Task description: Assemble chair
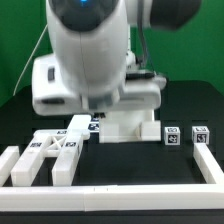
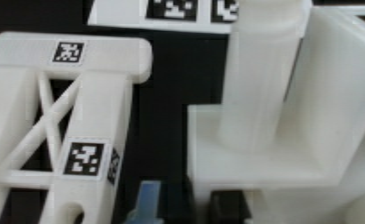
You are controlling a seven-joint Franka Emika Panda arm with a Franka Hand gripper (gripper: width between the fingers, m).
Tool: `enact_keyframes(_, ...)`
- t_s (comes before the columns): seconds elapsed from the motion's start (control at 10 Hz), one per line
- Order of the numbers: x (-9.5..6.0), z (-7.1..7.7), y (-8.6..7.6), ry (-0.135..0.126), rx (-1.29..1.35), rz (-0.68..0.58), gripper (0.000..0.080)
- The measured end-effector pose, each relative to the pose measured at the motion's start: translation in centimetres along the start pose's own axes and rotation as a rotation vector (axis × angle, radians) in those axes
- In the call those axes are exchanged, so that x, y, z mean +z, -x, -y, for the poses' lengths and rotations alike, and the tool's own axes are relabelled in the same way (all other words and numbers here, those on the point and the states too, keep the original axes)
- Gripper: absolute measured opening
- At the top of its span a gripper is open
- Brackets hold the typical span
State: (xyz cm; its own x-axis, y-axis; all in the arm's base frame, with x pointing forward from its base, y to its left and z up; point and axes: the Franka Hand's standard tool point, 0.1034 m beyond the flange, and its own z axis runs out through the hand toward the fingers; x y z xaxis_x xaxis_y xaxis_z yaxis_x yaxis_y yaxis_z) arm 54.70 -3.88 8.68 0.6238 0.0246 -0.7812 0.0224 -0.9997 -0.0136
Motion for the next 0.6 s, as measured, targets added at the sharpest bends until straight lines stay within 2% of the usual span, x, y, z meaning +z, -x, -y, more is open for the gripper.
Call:
enact_keyframes(0.2,1.5,0.2,-0.2,0.0,0.011,0.135,0.0031)
enact_keyframes(0.3,1.1,0.0,-1.2,0.008,0.011,0.097,0.0031)
enact_keyframes(0.4,1.0,0.1,-1.2,0.009,0.01,0.076,0.0031)
enact_keyframes(0.6,2.1,-0.1,-1.1,0.008,0.015,0.118,0.0031)
